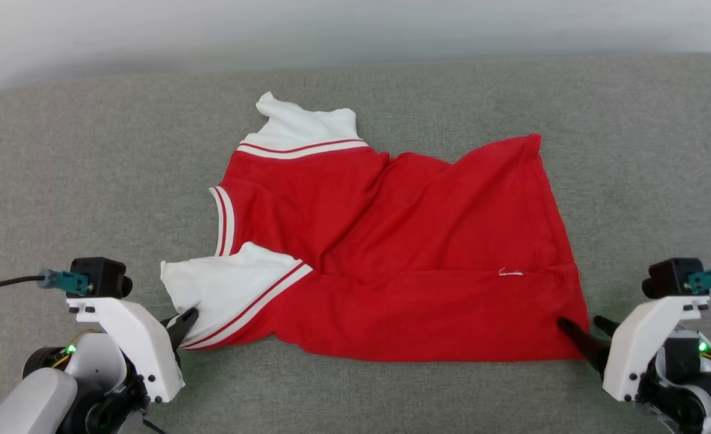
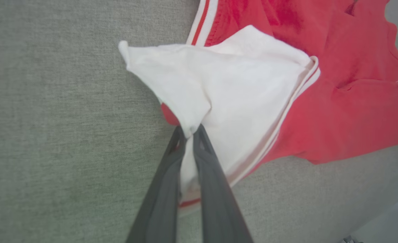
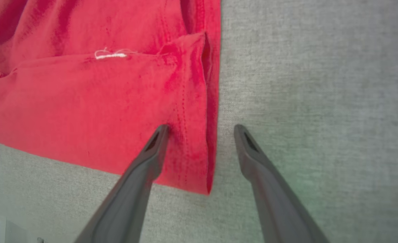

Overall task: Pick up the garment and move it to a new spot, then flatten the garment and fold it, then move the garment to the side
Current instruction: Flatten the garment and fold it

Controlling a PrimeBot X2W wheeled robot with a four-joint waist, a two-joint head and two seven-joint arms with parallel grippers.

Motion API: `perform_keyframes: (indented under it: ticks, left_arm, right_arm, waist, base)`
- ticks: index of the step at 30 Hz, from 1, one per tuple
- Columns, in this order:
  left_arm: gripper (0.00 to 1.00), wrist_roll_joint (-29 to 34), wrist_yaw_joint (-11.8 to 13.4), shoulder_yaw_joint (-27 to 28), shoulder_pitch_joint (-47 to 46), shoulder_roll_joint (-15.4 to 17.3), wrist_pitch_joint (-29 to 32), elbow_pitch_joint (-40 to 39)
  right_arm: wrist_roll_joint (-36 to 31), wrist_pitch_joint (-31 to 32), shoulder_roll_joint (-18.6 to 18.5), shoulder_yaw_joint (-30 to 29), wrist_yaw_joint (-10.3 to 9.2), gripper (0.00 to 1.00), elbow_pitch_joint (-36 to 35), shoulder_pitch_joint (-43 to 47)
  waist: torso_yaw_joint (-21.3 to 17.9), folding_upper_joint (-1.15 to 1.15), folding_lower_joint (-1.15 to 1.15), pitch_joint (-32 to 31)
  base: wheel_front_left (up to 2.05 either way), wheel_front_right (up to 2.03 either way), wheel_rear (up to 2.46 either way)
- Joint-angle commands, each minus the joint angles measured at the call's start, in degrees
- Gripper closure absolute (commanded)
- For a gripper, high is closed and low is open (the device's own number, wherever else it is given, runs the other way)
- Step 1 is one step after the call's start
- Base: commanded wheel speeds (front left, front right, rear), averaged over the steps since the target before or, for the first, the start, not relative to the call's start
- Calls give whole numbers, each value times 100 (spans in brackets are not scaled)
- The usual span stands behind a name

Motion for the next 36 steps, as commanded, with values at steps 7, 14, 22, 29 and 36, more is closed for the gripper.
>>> perform_keyframes:
  ticks: [7, 14, 22, 29, 36]
  left_arm:
    - [100, -5, -3, -9, -124, -67, -14, -57]
    - [100, -63, -35, -14, -77, -91, -39, -40]
    - [100, -92, -20, 14, 44, -100, -108, -92]
    - [100, -96, 56, -3, 225, -96, -156, -165]
    - [100, -148, 220, -94, 702, -91, -145, -268]
  right_arm:
    - [306, 313, 109, 354, -3, 38, 772, -406]
    - [498, 266, -57, 502, -3, 100, 862, -544]
    - [678, 64, -284, 678, -3, 100, 669, -531]
    - [740, 52, -374, 771, -3, 100, 516, -357]
    - [797, 165, -412, 645, -3, 100, 318, 179]
  waist:
    - [122, 0, 0, 194]
    - [117, 0, 0, 122]
    - [101, 0, 0, -191]
    - [90, 0, 0, -555]
    - [143, 0, 0, -1113]
  base:
    - [0, 0, 0]
    - [0, 0, 0]
    - [0, 0, 0]
    - [0, 0, 0]
    - [0, 0, 0]
